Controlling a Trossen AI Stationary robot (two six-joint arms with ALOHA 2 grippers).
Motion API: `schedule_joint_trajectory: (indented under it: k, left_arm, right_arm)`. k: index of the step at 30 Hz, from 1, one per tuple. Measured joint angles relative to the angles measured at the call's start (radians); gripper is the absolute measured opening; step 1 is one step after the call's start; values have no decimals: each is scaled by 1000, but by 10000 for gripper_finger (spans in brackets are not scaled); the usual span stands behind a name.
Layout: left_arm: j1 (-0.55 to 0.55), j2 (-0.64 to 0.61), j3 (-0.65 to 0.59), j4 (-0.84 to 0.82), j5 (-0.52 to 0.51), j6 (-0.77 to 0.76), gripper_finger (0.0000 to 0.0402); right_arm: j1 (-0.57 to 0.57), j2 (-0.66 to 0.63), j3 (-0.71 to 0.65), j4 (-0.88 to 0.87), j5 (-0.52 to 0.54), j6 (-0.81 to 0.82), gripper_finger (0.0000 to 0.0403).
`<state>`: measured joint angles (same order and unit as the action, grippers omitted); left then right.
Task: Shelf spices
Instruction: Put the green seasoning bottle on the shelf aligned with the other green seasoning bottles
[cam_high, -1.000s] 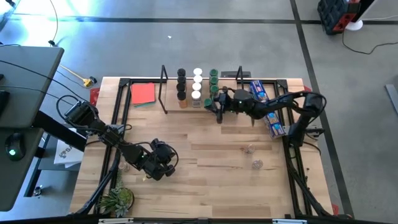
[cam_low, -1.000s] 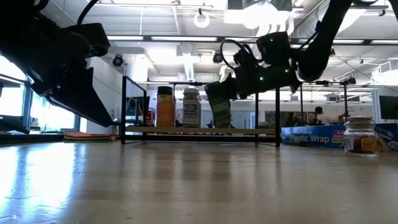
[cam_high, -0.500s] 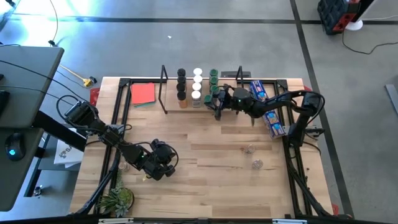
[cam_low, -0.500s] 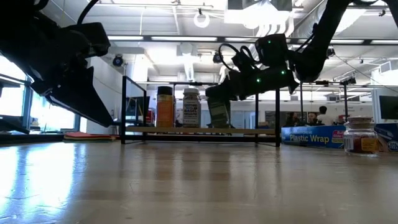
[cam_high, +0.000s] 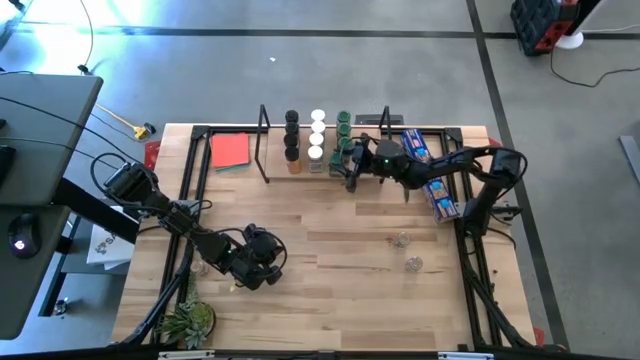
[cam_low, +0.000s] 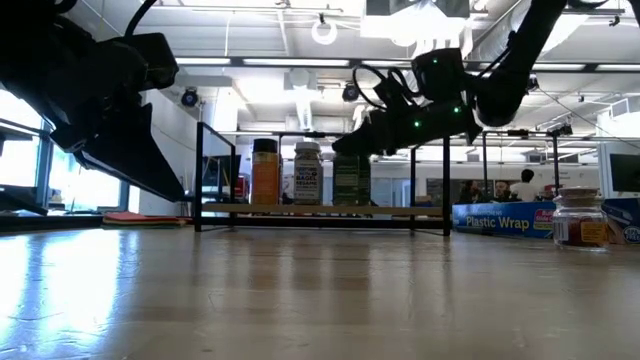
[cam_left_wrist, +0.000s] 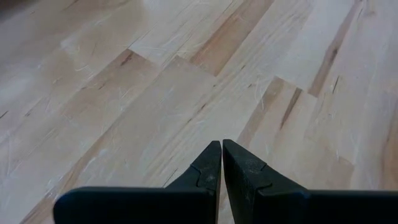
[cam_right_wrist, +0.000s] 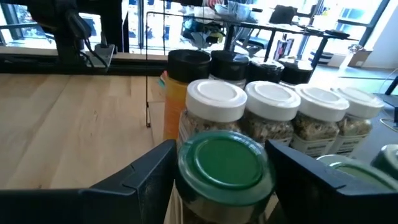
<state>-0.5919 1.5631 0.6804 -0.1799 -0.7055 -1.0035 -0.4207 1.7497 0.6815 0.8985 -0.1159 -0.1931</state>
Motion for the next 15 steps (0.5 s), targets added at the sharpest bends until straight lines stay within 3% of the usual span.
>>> schedule_joint_trajectory:
  k: [15]
  left_arm:
    - [0, 0, 0, 4, -1, 3, 14]
  right_arm:
    - [31, -39, 0, -65, 41, -36, 196]
